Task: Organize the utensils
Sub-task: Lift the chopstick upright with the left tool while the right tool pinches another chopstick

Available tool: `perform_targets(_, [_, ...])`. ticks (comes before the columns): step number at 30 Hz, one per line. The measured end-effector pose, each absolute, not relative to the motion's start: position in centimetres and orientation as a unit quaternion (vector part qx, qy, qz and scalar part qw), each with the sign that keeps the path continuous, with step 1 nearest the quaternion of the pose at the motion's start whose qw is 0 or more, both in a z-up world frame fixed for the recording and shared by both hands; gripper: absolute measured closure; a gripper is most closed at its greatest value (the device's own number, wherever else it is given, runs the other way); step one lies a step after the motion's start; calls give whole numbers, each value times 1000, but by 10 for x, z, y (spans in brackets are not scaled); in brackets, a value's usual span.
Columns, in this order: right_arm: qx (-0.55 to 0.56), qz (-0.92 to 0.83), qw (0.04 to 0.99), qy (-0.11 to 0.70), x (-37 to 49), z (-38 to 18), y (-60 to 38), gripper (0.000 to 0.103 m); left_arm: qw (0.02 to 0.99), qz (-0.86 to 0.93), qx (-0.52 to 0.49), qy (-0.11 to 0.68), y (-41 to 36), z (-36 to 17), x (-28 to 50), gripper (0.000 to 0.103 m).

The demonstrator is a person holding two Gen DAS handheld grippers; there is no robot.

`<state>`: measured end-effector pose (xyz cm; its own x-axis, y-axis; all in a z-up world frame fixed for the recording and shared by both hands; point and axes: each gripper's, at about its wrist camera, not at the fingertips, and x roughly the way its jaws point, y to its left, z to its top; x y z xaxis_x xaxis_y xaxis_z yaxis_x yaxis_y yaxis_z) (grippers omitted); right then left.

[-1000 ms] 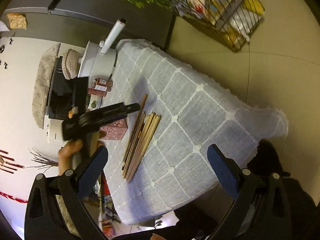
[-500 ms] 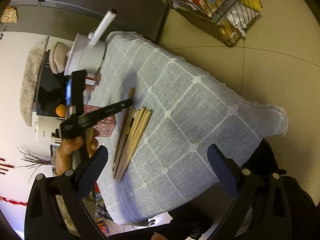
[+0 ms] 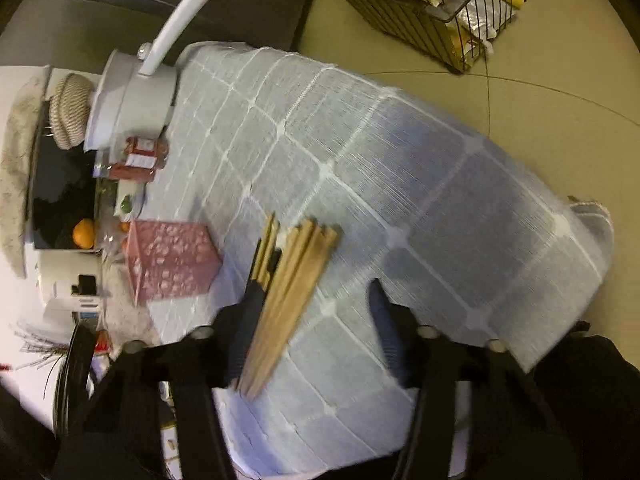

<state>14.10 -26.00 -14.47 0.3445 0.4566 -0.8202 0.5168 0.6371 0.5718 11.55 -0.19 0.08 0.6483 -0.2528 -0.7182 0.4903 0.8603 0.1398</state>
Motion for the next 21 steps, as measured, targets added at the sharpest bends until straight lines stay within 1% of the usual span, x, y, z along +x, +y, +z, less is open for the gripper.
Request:
perform_targets(1, [425, -24, 698, 576, 145, -147, -257, 73, 899, -205, 156, 355, 6, 6, 109, 95])
perform_targets(2, [426, -29, 689, 586, 151, -151, -253, 76, 903, -204, 150, 346, 11, 9, 104, 96])
perform_targets(4, [426, -33, 677, 599, 157, -158, -246, 83, 915, -202, 130, 325, 28, 22, 90, 96])
perform_targets(7, [424, -39, 665, 614, 163, -166, -234, 89, 926, -199, 112, 300, 44, 34, 78, 96])
perform_targets(11, [430, -68, 639, 634, 162, -179, -229, 90, 937, -205, 86, 270, 56, 47, 66, 96])
perform_targets(14, [417, -80, 642, 638, 159, -181, -226, 90, 941, -213, 67, 254, 65, 55, 60, 96])
perform_targets(21, [409, -97, 629, 653, 178, -185, -224, 90, 945, -220, 52, 237, 74, 58, 51, 96])
